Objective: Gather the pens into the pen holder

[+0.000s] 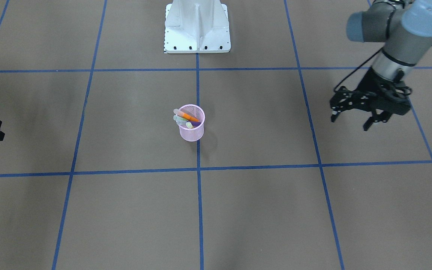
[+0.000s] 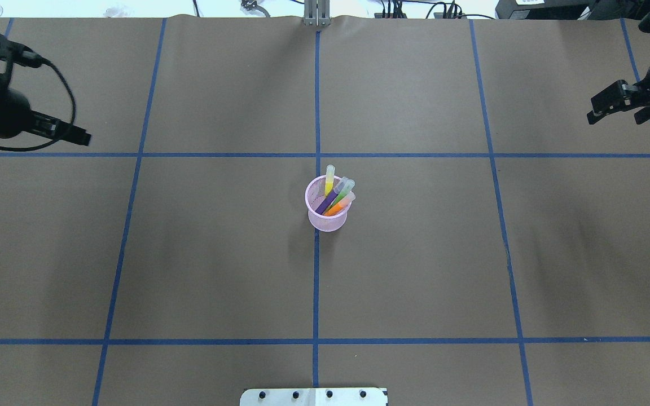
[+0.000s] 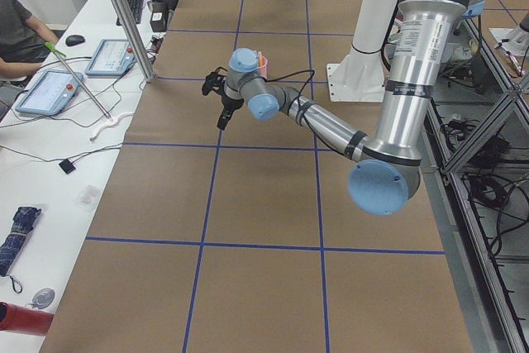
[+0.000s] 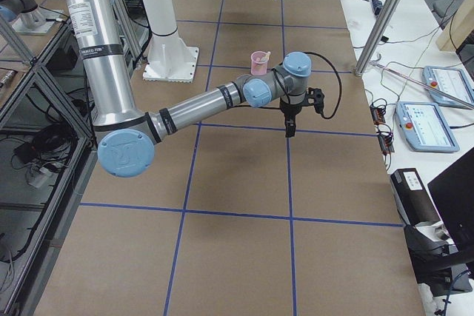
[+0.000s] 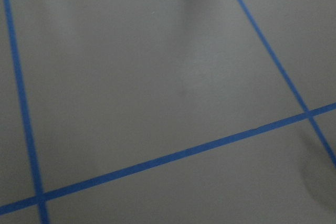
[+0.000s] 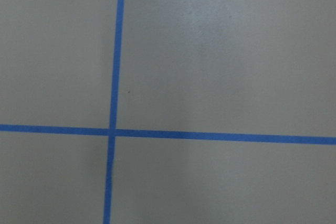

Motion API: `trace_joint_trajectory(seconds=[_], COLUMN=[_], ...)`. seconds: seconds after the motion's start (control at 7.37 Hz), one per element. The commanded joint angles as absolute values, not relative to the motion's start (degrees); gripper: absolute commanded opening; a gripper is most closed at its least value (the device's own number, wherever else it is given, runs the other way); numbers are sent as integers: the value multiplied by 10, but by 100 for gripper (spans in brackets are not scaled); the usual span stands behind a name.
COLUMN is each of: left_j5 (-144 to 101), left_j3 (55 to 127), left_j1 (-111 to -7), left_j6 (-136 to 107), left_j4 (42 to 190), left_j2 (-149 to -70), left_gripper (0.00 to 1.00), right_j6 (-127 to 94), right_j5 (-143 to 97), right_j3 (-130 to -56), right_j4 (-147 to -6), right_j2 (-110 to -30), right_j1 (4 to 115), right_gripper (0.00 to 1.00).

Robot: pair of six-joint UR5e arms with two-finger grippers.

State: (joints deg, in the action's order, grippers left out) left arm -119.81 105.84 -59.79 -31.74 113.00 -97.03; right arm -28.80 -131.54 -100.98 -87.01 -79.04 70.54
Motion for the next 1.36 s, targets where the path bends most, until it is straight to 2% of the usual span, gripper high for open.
trace_joint_trajectory(seconds=[0.0,0.27,0.54,0.95,1.22], left_j5=[-1244,-1305,-1369,-1369,-1292], left_j3=[995,986,952,947,947], left_j1=[-702,-784,-855,-858,-857], left_j6=[-158,-132,-62,-61,-69], left_j4=[1097,975,965,974,973], left_j2=[-926,-939,-933,-876,-886], left_gripper=[99,99,99,99,99], right_j6=[-213,-131,-113,-84,-86], right_j5=[-1339,-1357,-1352,-1351,-1360], right_j3=[-992,-964,-925,-925,-949], right_j4=[-870,-873,-872,-869,-874], right_j2=[-814,-826,-823,-831,-860], right_j1=[754,806,816,835,852], right_gripper=[98,98,98,99,99])
